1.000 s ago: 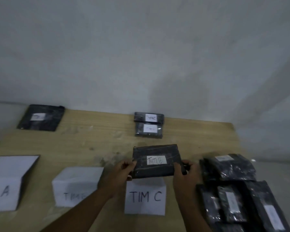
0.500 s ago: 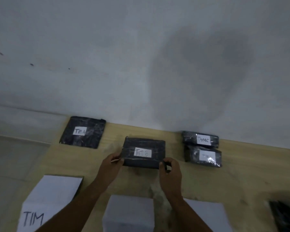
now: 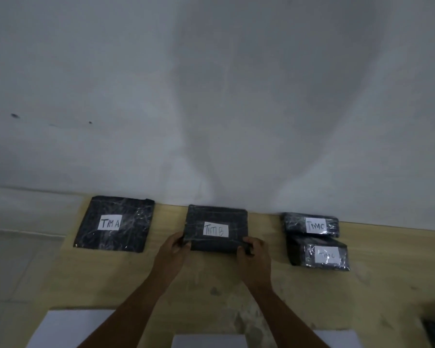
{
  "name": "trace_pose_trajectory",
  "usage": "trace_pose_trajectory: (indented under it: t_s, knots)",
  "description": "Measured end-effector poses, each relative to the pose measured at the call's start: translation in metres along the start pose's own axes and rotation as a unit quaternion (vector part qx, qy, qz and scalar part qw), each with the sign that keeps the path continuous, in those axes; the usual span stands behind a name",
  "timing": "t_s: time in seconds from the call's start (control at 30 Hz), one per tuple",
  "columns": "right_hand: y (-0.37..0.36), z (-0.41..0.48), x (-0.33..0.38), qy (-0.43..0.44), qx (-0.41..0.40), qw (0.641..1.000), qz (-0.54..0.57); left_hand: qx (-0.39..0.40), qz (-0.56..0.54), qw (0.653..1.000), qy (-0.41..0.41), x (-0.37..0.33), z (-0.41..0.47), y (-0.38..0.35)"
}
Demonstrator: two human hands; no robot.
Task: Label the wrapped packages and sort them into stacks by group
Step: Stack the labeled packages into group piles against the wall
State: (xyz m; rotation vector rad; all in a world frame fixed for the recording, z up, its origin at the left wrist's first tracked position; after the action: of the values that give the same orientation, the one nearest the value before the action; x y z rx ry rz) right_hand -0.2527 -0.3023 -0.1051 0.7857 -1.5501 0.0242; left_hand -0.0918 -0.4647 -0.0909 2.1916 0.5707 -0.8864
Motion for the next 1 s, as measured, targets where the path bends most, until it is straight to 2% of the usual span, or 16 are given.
trace_pose_trajectory:
  t_s: [0.1,0.2,0.3,0.37,0.57,0.73,0.87,1.0]
  knots:
    - [0.008,-0.007,0.006,0.015,0.001,1.0,0.019,-0.009,0.013,1.0,-0.026,-0.01,-0.012,0.001]
    - [0.025,-0.021,0.011,0.022,-0.005,0.999,0.047,-0.055,-0.001,0.998,-0.033,-0.02,-0.035,0.0]
    - [0.05,-0.039,0.016,0.015,0.004,0.997,0.08,-0.109,0.005,0.991,-0.079,-0.031,-0.065,-0.006]
    - [0.069,-0.052,0.023,0.026,0.005,0.994,0.107,-0.104,-0.001,0.991,-0.089,-0.038,-0.086,-0.02]
    - [0.172,-0.1,0.025,0.081,-0.017,0.987,0.141,-0.006,0.001,0.993,-0.117,-0.07,-0.174,-0.105]
    - [0.274,-0.136,-0.012,0.05,-0.064,0.989,0.121,0.118,0.049,0.979,-0.16,-0.093,-0.241,-0.206]
    - [0.36,-0.166,-0.057,0.018,-0.143,0.982,0.119,0.207,0.076,0.955,-0.201,-0.109,-0.287,-0.288]
    - [0.445,-0.201,-0.102,-0.002,-0.222,0.969,0.104,0.286,0.111,0.929,-0.207,-0.117,-0.335,-0.367]
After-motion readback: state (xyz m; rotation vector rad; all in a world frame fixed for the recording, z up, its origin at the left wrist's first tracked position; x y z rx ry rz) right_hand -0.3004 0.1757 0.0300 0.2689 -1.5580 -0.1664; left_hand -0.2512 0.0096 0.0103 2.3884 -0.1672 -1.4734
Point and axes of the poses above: each hand's wrist, its own z-axis towards the middle knuckle, its own y-axis out of the back of the hand, x = y × z, the point moved 4 cm from there along z, towards the middle knuckle, and after that the axes turned 13 degrees about z, right-handed, at the moved point
